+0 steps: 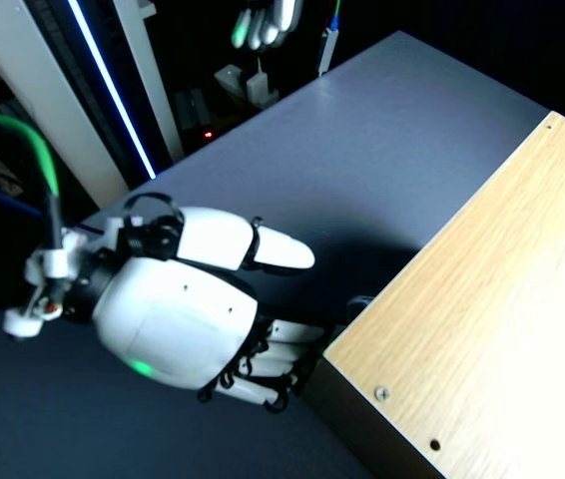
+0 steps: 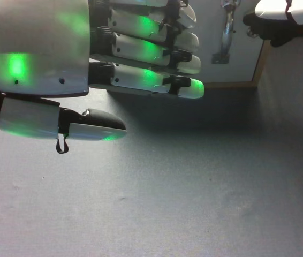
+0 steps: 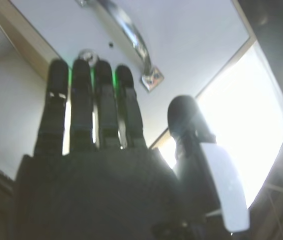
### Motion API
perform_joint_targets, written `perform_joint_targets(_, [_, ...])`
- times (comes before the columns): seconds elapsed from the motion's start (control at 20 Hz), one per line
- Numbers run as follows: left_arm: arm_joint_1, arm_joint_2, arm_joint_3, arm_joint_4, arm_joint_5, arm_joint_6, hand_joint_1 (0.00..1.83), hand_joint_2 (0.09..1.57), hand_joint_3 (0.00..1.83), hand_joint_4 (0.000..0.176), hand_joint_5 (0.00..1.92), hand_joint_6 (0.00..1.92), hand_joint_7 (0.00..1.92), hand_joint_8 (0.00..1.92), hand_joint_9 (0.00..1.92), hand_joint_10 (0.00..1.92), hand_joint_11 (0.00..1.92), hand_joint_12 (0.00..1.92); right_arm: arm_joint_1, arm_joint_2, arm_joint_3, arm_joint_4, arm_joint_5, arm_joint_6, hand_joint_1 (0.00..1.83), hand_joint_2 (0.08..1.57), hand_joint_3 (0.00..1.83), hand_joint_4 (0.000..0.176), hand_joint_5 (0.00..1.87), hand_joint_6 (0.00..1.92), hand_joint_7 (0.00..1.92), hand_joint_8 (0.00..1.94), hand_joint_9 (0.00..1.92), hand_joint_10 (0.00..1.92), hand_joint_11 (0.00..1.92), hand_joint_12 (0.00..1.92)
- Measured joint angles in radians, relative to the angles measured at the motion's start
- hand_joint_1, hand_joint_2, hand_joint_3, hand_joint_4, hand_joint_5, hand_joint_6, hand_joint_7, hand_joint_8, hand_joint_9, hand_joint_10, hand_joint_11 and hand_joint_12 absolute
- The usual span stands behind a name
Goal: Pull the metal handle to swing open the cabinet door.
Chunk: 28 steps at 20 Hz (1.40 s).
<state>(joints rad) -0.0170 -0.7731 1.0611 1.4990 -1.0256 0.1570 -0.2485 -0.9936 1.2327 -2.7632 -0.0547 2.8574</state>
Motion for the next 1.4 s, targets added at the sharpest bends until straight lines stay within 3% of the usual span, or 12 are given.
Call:
perform_joint_targets(0.7, [0.000,0.000,0.000,0.000,0.000,0.000,0.00,1.57,0.04,0.000,0.41,0.00,0.45,0.00,0.42,0.00,0.08,0.71,-0.006,0.033,0.013,-0.014,0.014,-0.003,0.00,1.57,0.03,0.000,0.40,0.00,0.41,0.00,0.37,0.01,0.00,0.97])
perform_joint_targets(0.85, [0.000,0.000,0.000,0.001,0.000,0.000,0.00,1.57,0.04,0.000,0.41,0.00,0.45,0.00,0.43,0.00,0.08,0.71,-0.018,0.047,0.016,-0.033,0.090,-0.007,0.00,1.57,0.03,0.000,0.39,0.00,0.41,0.00,0.37,0.00,0.00,0.98])
perform_joint_targets(1.05, [0.000,0.000,0.000,0.001,0.000,0.000,0.00,1.57,0.04,0.000,0.42,0.00,0.44,0.00,0.42,0.00,0.09,0.72,-0.018,0.066,0.016,-0.033,0.089,-0.007,0.00,1.57,0.03,0.000,0.39,0.00,0.41,0.00,0.37,0.00,0.00,0.97])
perform_joint_targets(1.4, [0.000,0.000,0.000,0.001,0.000,0.000,0.00,1.57,0.04,0.000,0.41,0.00,0.44,0.00,0.43,0.00,0.08,0.75,-0.018,0.064,-0.032,-0.087,0.097,-0.006,0.00,1.57,0.03,0.000,0.40,0.00,0.42,0.00,0.38,0.00,0.00,0.96])
